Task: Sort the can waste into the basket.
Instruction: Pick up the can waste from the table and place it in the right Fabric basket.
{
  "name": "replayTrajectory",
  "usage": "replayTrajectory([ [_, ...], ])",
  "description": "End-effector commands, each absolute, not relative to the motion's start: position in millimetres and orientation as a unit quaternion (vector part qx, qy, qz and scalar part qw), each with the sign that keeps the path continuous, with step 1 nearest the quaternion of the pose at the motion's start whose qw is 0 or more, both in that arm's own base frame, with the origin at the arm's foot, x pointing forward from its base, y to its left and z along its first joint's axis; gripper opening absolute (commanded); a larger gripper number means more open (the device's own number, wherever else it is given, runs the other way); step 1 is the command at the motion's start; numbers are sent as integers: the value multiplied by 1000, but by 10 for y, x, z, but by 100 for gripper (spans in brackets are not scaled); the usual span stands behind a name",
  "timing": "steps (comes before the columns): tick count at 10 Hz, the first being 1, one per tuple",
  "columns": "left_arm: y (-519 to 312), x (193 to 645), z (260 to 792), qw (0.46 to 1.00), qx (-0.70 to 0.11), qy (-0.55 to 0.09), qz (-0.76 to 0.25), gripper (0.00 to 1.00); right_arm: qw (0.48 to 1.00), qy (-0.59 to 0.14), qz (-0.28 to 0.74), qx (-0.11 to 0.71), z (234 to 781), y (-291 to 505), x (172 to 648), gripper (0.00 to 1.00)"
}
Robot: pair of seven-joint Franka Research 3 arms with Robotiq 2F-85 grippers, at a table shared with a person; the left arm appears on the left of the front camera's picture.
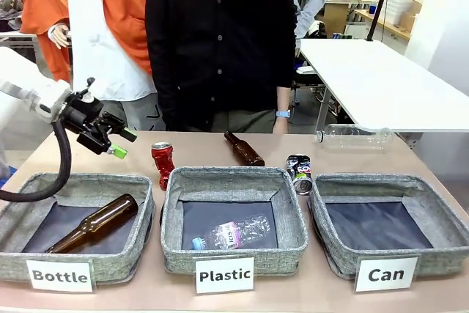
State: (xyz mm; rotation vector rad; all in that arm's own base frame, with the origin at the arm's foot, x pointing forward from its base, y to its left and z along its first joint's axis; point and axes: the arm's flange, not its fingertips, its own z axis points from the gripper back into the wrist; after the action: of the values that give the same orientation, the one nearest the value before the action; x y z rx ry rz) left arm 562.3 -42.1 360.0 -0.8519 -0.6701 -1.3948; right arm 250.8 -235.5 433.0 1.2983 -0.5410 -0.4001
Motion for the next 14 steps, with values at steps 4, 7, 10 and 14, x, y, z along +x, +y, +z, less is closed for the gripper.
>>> replayTrajectory([
  [4, -499, 5608, 3580, 640, -311, -333, -618, 100, 736, -263, -174, 599, 4344, -2366, 2533, 100],
  [7, -687, 5827, 3319, 640, -281, -353, -622, 100, 736, -263, -174, 599, 4344, -2366, 2533, 100],
  [10, -810, 6038, 3154, 660, -291, -317, -616, 100, 736, -263, -174, 599, 4344, -2366, 2533, 100],
  [14, -919, 6125, 3010, 659, -306, -284, -626, 100, 736, -263, -174, 599, 4344, -2366, 2533, 100],
])
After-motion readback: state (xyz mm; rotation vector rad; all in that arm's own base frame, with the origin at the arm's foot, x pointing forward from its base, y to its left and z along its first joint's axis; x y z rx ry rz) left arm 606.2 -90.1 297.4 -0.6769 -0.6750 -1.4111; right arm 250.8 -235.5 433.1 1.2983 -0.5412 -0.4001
